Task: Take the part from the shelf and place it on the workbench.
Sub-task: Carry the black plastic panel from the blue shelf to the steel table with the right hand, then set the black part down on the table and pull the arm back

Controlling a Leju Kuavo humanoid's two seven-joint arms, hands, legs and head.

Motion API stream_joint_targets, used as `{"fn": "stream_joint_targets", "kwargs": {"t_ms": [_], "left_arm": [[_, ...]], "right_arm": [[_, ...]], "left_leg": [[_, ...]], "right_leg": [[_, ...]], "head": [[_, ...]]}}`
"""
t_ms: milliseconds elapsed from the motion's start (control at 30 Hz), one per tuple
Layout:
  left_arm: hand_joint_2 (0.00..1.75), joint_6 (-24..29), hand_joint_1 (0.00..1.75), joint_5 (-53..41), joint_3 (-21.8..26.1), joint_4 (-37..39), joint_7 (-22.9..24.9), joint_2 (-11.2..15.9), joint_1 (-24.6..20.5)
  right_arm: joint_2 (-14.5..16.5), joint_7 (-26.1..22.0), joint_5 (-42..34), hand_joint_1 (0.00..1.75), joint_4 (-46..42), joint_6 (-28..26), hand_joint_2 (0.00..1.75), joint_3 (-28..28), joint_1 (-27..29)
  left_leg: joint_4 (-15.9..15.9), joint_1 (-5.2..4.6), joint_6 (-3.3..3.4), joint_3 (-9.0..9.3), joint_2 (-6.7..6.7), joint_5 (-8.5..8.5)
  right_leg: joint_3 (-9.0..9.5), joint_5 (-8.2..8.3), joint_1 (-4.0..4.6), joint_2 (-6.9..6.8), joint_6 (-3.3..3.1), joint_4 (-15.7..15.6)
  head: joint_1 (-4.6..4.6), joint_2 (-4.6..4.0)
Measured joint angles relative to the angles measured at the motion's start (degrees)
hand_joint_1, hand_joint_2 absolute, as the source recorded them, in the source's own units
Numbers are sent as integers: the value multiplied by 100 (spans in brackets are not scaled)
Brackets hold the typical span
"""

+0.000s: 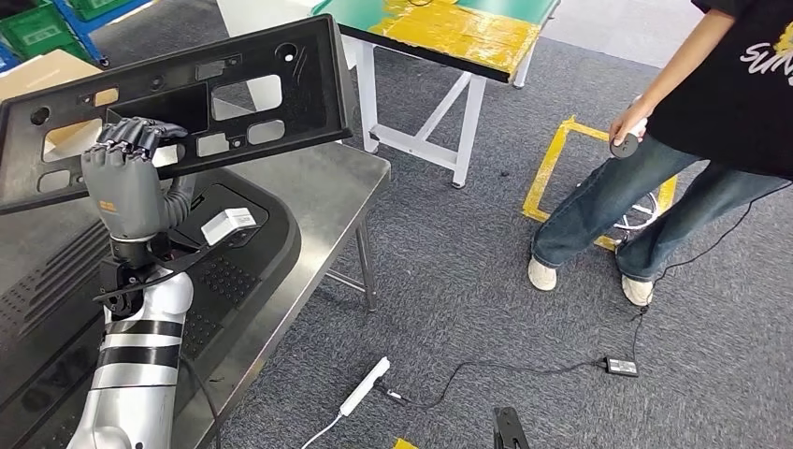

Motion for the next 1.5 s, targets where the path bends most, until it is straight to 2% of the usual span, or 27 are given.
{"fn": "stream_joint_targets", "kwargs": {"t_ms": [33,67,100,167,233,267,333,400,467,533,567,633,700,767,800,833,900,967,1033,1067,1100,1200,1233,1300,1333,1433,1500], "left_arm": [[175,1,175,0,1,-1,7,21,5],[175,1,175,1,2,-1,14,45,9],[175,1,175,1,2,-2,17,66,6],[175,2,175,1,-2,-2,21,86,1],[175,1,175,0,-5,1,26,93,16],[175,0,175,0,-4,2,31,100,26],[175,1,175,0,-2,1,43,118,33],[175,2,175,0,-1,-1,48,128,23],[175,2,175,1,0,-2,49,133,18],[175,2,175,1,3,-5,50,147,18],[175,2,175,1,4,-8,51,154,16],[175,1,175,0,0,-15,54,158,3],[175,0,175,0,-5,-15,56,153,-1],[175,-1,175,1,-5,-11,57,149,11],[175,-1,175,1,-5,-9,57,149,16],[175,-1,175,2,-4,-6,57,150,18],[175,0,175,2,-3,-4,58,151,15],[175,0,175,3,-3,-4,60,153,13],[175,1,175,4,-1,-4,62,167,16],[175,1,175,5,1,-5,61,185,20],[175,2,175,6,1,-5,61,202,19],[175,1,175,3,-7,-5,60,221,7],[175,1,175,2,-9,-2,61,221,12],[175,-1,175,1,-8,8,64,221,24],[175,-1,175,0,-6,12,66,221,26],[175,0,175,0,-2,15,70,223,21],[175,1,175,0,-1,21,75,224,21]], "right_arm": [[15,1,1,0,0,2,0,7,-1],[29,1,2,0,-1,4,0,14,-5],[40,1,3,0,-1,8,0,19,-9],[51,1,4,0,-2,19,0,23,-5],[55,1,3,0,-2,24,0,23,6],[58,1,3,0,-2,25,0,24,7],[67,1,2,0,-2,27,0,25,4],[76,1,2,0,-2,31,0,27,-1],[79,1,2,0,-2,33,0,28,-4],[79,1,3,0,-2,33,0,29,-11],[80,1,3,0,-2,33,0,31,-19],[80,-1,4,0,-2,34,0,34,-34],[79,-1,3,0,-2,36,0,34,-28],[74,-1,-1,0,-2,38,0,33,-7],[70,-1,-3,0,-2,39,0,33,-2],[69,-1,-3,0,-2,40,0,33,-2],[67,-1,-4,0,-2,40,0,34,-15],[70,-2,-7,0,-2,40,0,35,-22],[76,-3,-10,0,-2,41,0,37,-25],[85,-3,-10,0,-3,41,0,39,-29],[96,-3,-11,0,-6,41,0,42,-36],[115,-3,-13,0,-14,39,0,56,-43],[114,-2,-15,0,-14,37,0,60,-36],[113,-2,-26,0,-13,32,0,61,-26],[113,-3,-42,0,-13,28,0,61,-29],[116,-12,-119,0,-14,13,0,58,-56],[113,-11,-155,0,-15,2,0,57,-67]], "left_leg": [[-12,15,-39,-19,-47,20],[24,9,-68,-49,17,-6],[169,0,-91,-121,168,-104],[802,-18,-126,-405,598,-464],[1499,1,-154,-715,798,-754],[1614,6,-160,-752,830,-764],[1136,8,-157,-456,923,-497],[373,-23,-120,-20,1183,-256],[83,-68,-50,127,1285,-224],[65,-82,28,109,1124,-202],[49,-69,63,109,1052,-186],[18,-24,133,112,915,-145],[15,-7,172,87,772,-122],[17,-7,183,63,595,-108],[18,-6,180,58,502,-100],[19,-4,171,57,414,-93],[26,-11,135,49,253,-73],[31,-23,81,15,125,-44],[5,-14,10,-20,11,0],[8,-9,-21,-35,22,6],[65,-15,-48,-68,132,-38],[883,-30,-111,-423,703,-525],[1275,-19,-126,-594,791,-706],[1657,-4,-137,-736,840,-814],[1513,0,-136,-633,848,-719],[419,-12,-93,27,930,-346],[119,-45,-30,185,956,-322]], "right_leg": [[4,21,-15,-78,-36,-13],[12,40,-27,-155,-78,-30],[20,55,-43,-239,-120,-47],[28,58,-27,-404,-178,-61],[25,49,2,-575,-197,-56],[25,44,9,-661,-201,-54],[43,27,11,-821,-201,-50],[70,-6,50,-955,-172,-46],[90,-32,102,-1066,-131,-47],[109,-49,119,-1187,-88,-57],[99,-77,112,-1170,-61,-35],[-71,-277,92,-894,-40,321],[-467,-605,68,-564,-65,1119],[-775,-738,60,-481,-44,1672],[-774,-663,54,-470,-9,1617],[-656,-509,43,-436,33,1329],[-280,-170,6,-213,84,501],[-60,-13,-8,-49,56,53],[-23,23,9,-131,-13,8],[-18,43,2,-195,-48,-5],[-10,60,-10,-266,-91,-20],[1,66,-15,-475,-176,-42],[-1,62,-4,-552,-183,-41],[-4,56,7,-697,-186,-39],[-1,54,8,-751,-186,-37],[4,39,35,-862,-164,-27],[-10,36,71,-904,-124,-23]], "head": [[1,0],[-8,0],[-32,0],[-78,0],[-93,0],[-97,0],[-98,0],[-94,0],[-74,0],[-59,0],[-59,0],[-45,0],[-24,0],[-11,0],[-11,0],[-9,0],[-7,0],[-13,0],[-14,0],[-15,0],[-32,0],[-106,0],[-112,0],[-115,0],[-114,0],[-112,0],[-98,0]]}}
